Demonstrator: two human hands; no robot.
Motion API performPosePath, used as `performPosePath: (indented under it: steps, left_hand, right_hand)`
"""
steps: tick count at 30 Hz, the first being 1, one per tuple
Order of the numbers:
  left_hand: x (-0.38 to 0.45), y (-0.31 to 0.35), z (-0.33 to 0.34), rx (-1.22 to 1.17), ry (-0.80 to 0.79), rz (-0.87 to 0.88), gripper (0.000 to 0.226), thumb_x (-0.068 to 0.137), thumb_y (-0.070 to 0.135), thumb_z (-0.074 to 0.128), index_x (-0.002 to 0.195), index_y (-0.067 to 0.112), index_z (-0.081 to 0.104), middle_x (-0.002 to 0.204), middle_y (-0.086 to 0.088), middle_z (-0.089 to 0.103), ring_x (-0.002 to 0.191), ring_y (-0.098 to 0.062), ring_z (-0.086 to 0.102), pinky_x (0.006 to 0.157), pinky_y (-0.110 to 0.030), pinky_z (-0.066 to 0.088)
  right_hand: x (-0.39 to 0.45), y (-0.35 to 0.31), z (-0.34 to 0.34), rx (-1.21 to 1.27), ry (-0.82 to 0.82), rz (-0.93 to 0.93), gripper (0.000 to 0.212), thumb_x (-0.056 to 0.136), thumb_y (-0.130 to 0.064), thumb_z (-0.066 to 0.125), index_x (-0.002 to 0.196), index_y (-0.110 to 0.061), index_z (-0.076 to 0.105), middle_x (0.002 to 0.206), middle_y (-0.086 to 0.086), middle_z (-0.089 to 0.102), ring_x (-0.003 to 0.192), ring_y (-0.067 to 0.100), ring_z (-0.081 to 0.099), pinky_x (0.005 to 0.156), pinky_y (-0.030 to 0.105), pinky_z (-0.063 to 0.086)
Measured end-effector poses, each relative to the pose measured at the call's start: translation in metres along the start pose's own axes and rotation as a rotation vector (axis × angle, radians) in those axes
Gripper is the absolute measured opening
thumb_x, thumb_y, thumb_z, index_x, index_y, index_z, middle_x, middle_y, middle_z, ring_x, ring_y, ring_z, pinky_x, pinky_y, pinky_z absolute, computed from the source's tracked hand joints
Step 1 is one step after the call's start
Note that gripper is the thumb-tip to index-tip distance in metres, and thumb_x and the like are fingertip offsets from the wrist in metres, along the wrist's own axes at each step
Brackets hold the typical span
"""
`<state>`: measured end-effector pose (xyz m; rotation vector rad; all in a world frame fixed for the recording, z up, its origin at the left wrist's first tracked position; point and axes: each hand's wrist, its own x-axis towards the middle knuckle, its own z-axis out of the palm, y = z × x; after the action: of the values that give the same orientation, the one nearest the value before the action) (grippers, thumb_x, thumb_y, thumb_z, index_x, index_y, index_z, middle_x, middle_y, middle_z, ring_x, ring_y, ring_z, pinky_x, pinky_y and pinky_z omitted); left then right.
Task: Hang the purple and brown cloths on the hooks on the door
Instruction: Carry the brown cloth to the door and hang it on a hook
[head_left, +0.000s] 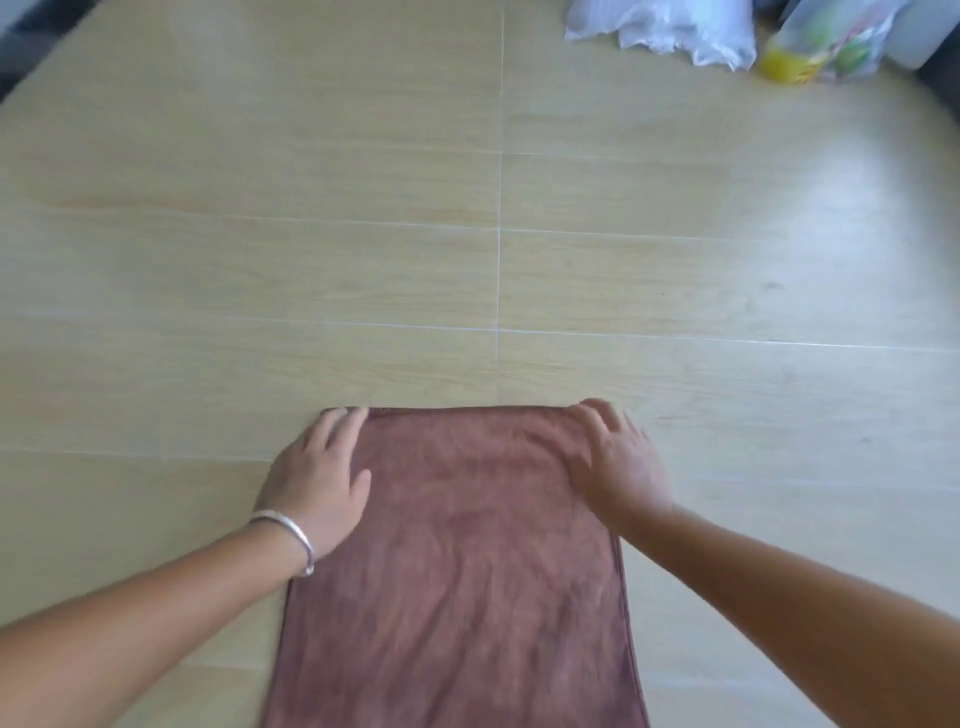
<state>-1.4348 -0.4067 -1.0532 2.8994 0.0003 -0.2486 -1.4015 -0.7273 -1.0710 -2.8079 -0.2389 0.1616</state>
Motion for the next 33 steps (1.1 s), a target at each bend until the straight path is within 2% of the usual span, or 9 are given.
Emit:
performPosePath:
  steps: [6, 9, 12, 16, 19, 22, 24, 28, 33]
  left_hand:
    - [-0.128, -0.005, 0.075, 0.352, -0.299, 0.685, 0.081, 0.074, 0.066, 0.047, 0.143, 0.025, 0.044, 0.149, -0.013, 0.041, 0.137, -0.025, 0.038, 0.103, -0.054, 0.034]
    - [-0.16, -0.013, 0.077, 0.483, -0.414, 0.728, 0.079, 0.074, 0.064, 0.05, 0.143, 0.024, 0.042, 0.144, -0.011, 0.049, 0.133, -0.026, 0.043, 0.099, -0.059, 0.04]
    - [-0.16, -0.019, 0.077, 0.507, -0.538, 0.689, 0.094, 0.064, 0.075, 0.058, 0.143, 0.026, 0.044, 0.15, -0.01, 0.04, 0.133, -0.027, 0.044, 0.092, -0.062, 0.046]
    - [-0.109, -0.022, 0.069, 0.453, -0.409, 0.633, 0.081, 0.073, 0.061, 0.051, 0.144, 0.025, 0.042, 0.15, -0.009, 0.039, 0.135, -0.027, 0.043, 0.098, -0.064, 0.04]
    - [-0.058, -0.014, 0.053, 0.475, -0.327, 0.559, 0.083, 0.062, 0.045, 0.071, 0.139, 0.02, 0.052, 0.146, -0.009, 0.046, 0.131, -0.025, 0.049, 0.095, -0.06, 0.045]
    - [-0.023, -0.013, 0.048, 0.484, -0.274, 0.447, 0.088, 0.076, 0.028, 0.065, 0.153, 0.021, 0.022, 0.161, -0.003, 0.016, 0.146, -0.019, 0.023, 0.107, -0.051, 0.035]
    - [-0.02, -0.014, 0.053, 0.508, -0.288, 0.374, 0.082, 0.086, 0.015, 0.047, 0.154, 0.022, 0.002, 0.162, 0.001, -0.005, 0.149, -0.017, 0.005, 0.111, -0.047, 0.029]
    - [-0.028, -0.017, 0.059, 0.464, -0.289, 0.357, 0.073, 0.086, 0.007, 0.038, 0.154, 0.015, 0.014, 0.162, -0.003, 0.004, 0.148, -0.02, 0.014, 0.108, -0.046, 0.036]
    - [-0.059, -0.025, 0.049, 0.383, -0.457, 0.199, 0.078, 0.088, 0.005, 0.034, 0.155, 0.022, -0.003, 0.161, 0.003, -0.013, 0.148, -0.012, -0.005, 0.119, -0.034, 0.013]
  right_hand:
    - [-0.11, 0.012, 0.039, -0.261, -0.274, -0.777, 0.042, 0.076, -0.04, 0.061, 0.116, -0.026, 0.067, 0.128, 0.003, 0.062, 0.119, 0.022, 0.059, 0.1, 0.045, 0.047]
    - [-0.153, 0.009, 0.039, -0.364, -0.405, -0.924, 0.053, 0.08, -0.056, 0.05, 0.125, -0.031, 0.063, 0.135, -0.001, 0.059, 0.125, 0.018, 0.055, 0.105, 0.048, 0.041]
    - [-0.161, 0.013, 0.045, -0.488, -0.427, -0.992, 0.05, 0.095, -0.041, 0.027, 0.137, -0.032, 0.052, 0.143, -0.004, 0.05, 0.13, 0.016, 0.049, 0.108, 0.05, 0.026]
    - [-0.106, 0.011, 0.047, -0.462, -0.395, -0.875, 0.072, 0.084, -0.062, 0.042, 0.144, -0.023, 0.044, 0.151, 0.004, 0.039, 0.138, 0.022, 0.039, 0.11, 0.054, 0.034]
    - [-0.053, 0.008, 0.035, -0.425, -0.369, -0.666, 0.069, 0.083, -0.047, 0.051, 0.144, -0.017, 0.044, 0.152, 0.009, 0.038, 0.138, 0.027, 0.038, 0.109, 0.054, 0.034]
    - [-0.033, 0.014, 0.03, -0.402, -0.355, -0.484, 0.071, 0.084, -0.037, 0.054, 0.148, -0.014, 0.035, 0.156, 0.01, 0.028, 0.142, 0.029, 0.031, 0.112, 0.05, 0.031]
    - [-0.038, 0.016, 0.033, -0.426, -0.338, -0.447, 0.071, 0.084, -0.037, 0.058, 0.147, -0.012, 0.038, 0.155, 0.012, 0.031, 0.14, 0.03, 0.035, 0.108, 0.049, 0.036]
    - [-0.039, 0.018, 0.038, -0.458, -0.279, -0.482, 0.067, 0.082, -0.038, 0.067, 0.14, -0.009, 0.049, 0.146, 0.014, 0.045, 0.13, 0.032, 0.048, 0.098, 0.047, 0.047]
    - [-0.068, 0.007, 0.022, -0.418, -0.26, -0.404, 0.055, 0.079, -0.035, 0.073, 0.128, -0.014, 0.062, 0.134, 0.013, 0.057, 0.122, 0.031, 0.056, 0.095, 0.045, 0.05]
